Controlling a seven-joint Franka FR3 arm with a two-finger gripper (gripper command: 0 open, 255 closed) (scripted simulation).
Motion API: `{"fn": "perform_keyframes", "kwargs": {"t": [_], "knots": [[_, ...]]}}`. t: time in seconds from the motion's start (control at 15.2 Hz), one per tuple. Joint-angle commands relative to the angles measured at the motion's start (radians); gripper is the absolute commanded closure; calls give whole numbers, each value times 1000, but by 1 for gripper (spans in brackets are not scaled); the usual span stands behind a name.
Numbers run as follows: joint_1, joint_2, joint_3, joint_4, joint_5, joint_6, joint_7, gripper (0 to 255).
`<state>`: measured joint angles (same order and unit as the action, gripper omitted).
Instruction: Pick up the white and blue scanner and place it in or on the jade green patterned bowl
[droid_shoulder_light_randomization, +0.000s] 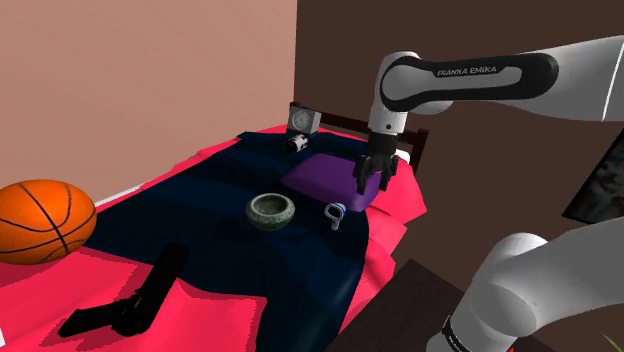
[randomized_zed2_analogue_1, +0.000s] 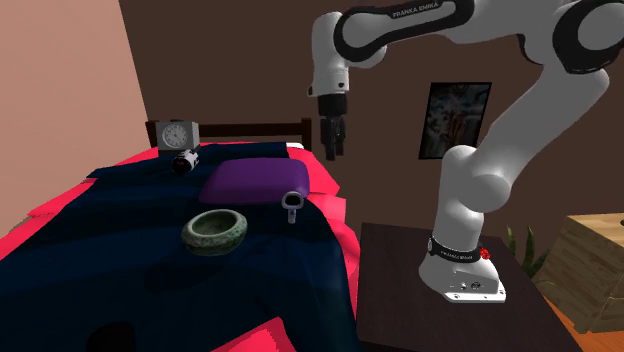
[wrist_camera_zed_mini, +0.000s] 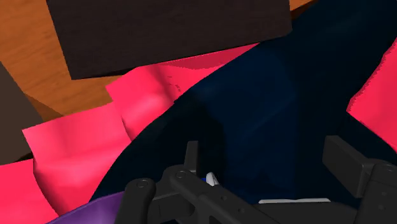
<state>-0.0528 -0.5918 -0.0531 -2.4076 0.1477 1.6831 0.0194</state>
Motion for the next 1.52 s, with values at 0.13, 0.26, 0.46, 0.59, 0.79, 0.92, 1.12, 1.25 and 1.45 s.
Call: {"fn": "perform_keyframes", "kwargs": {"t": [0.13, 0.26, 0.46, 0.59, 0.79, 0.92, 1.12, 1.25, 1.45], "knots": [[-25, 158, -32, 35, 67, 108, 58, 0], [-34, 233, -48, 54, 106, 155, 83, 0], [-47, 345, -72, 89, 171, 219, 112, 0], [-54, 420, -89, 114, 219, 256, 127, 0], [-64, 502, -106, 145, 277, 294, 140, 0], [-59, 510, -101, 127, 286, 320, 135, 0], [-52, 523, -93, 102, 300, 358, 128, 0], [-45, 536, -87, 82, 313, 392, 121, 0], [-45, 536, -86, 82, 313, 392, 121, 0]]}}
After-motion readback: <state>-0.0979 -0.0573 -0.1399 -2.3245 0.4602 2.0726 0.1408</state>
